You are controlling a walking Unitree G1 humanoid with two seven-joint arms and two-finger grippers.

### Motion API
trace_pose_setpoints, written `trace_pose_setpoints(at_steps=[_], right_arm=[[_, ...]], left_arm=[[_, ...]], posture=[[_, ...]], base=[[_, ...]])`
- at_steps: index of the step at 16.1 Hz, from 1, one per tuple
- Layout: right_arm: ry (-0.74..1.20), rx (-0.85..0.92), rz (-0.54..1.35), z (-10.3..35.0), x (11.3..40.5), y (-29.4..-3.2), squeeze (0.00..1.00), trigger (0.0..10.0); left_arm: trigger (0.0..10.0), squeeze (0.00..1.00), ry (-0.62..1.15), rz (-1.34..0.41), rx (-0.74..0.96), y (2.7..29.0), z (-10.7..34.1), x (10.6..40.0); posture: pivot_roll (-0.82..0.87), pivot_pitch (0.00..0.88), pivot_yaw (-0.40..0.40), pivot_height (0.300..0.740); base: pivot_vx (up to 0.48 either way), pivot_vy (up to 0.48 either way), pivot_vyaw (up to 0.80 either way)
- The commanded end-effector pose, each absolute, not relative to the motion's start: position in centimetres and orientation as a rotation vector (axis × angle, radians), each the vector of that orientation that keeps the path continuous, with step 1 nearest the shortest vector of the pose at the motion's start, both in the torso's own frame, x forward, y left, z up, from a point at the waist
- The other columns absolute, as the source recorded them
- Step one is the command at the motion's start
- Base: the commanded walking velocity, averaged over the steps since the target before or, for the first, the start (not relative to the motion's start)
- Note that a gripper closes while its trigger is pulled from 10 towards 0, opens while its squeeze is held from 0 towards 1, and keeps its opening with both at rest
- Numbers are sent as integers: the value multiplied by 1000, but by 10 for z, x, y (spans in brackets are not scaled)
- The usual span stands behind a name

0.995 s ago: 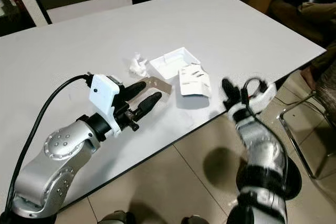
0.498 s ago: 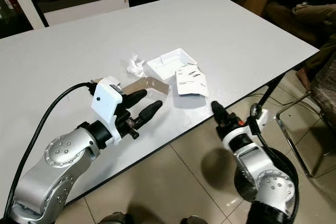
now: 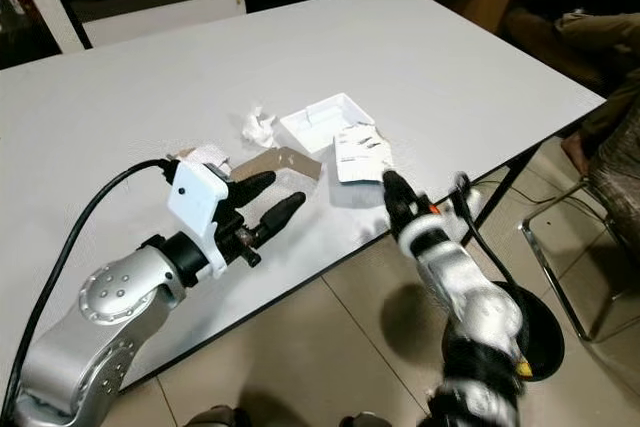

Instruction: Picking trash to rubbish bin

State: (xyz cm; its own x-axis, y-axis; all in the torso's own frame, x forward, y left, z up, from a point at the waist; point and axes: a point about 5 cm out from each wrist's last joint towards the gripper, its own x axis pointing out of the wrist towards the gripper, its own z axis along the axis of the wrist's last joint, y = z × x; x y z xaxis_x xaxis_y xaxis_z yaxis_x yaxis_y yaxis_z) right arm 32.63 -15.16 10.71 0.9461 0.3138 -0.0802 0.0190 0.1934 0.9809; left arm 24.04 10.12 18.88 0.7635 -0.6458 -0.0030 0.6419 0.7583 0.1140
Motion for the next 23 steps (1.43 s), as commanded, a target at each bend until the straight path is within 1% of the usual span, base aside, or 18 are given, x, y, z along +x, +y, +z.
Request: trace_pose_setpoints(at_steps=[1, 6, 10, 11, 12, 13, 14, 23], right_arm=[[301, 1357, 158, 101, 331, -152, 0, 10000], [307, 1386, 143, 96, 344, -145, 0, 10000], [248, 1460, 170, 97, 352, -144, 0, 10000], [243, 1456, 177, 96, 352, -143, 0, 10000], [244, 1449, 177, 94, 353, -143, 0, 8196], [247, 1442, 173, 92, 353, -142, 0, 2627], [245, 1438, 172, 91, 354, -142, 0, 0], [181, 1437, 197, 93, 360, -139, 0, 0]], left_arm=[[10000, 0, -40, -705, 120, 101, 191, 236], [10000, 0, -20, -693, 127, 104, 190, 229], [10000, 0, -15, -681, 131, 106, 191, 227], [10000, 0, -17, -685, 127, 105, 190, 227], [10000, 0, -19, -691, 123, 103, 191, 227], [10000, 0, -22, -698, 120, 102, 191, 227], [10000, 0, -25, -703, 117, 102, 192, 226], [10000, 0, -43, -690, 105, 104, 197, 231]], posture=[[22, 121, -62, 740], [49, 137, -78, 740], [60, 134, -83, 740], [60, 131, -82, 740], [61, 128, -81, 740], [63, 124, -81, 740], [67, 121, -82, 740], [81, 104, -78, 740]], base=[[0, 0, 0], [0, 0, 0], [0, 0, 0], [0, 0, 0], [0, 0, 0], [0, 0, 0], [0, 0, 0], [0, 0, 0]])
